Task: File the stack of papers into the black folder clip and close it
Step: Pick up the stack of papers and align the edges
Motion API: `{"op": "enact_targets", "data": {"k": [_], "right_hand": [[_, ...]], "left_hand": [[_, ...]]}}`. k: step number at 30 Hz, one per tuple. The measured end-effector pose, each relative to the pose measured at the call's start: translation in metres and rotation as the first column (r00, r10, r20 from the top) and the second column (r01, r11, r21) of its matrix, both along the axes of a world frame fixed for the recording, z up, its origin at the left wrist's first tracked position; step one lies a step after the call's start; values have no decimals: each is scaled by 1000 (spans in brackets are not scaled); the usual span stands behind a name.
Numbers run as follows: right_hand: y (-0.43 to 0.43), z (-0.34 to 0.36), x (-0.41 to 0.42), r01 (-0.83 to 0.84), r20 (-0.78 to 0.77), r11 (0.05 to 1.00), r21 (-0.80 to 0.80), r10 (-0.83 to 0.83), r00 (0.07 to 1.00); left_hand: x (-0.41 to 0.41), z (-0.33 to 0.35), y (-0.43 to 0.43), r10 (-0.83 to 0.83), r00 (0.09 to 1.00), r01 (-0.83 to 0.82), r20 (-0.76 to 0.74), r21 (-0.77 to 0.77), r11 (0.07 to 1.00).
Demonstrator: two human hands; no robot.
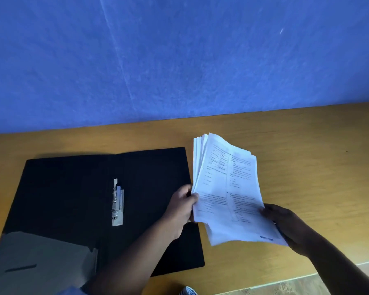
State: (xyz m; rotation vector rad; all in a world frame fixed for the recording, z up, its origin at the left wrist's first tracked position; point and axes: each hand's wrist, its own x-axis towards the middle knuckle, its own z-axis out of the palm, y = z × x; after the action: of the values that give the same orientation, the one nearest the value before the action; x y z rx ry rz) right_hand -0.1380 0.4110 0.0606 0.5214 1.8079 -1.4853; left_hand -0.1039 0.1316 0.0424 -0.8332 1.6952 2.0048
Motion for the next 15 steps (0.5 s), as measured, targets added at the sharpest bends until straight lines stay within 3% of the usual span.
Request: {"op": "enact_targets", "data": {"k": [2, 5, 7, 11, 15], "right_hand": [[-10, 9, 3, -46, 44, 977, -208, 56, 997], [-34, 12, 12, -100, 53, 933, -344, 126, 991], [-52, 6, 19, -139, 44, 902, -408, 171, 984], [-90, -4, 34, -172, 70, 901, -398, 216, 974], [-123, -5, 44, -40, 111, 960, -276, 73, 991]], "left_hand": [[9, 0, -20, 32, 999, -33, -24, -51, 998], [26, -1, -43, 57, 998, -61, -30, -171, 983], [38, -3, -55, 107, 994, -102, 19, -165, 981], [62, -1, -74, 172, 977, -166, 126, -55, 985], [84, -2, -85, 196, 966, -205, 168, 33, 978]]}}
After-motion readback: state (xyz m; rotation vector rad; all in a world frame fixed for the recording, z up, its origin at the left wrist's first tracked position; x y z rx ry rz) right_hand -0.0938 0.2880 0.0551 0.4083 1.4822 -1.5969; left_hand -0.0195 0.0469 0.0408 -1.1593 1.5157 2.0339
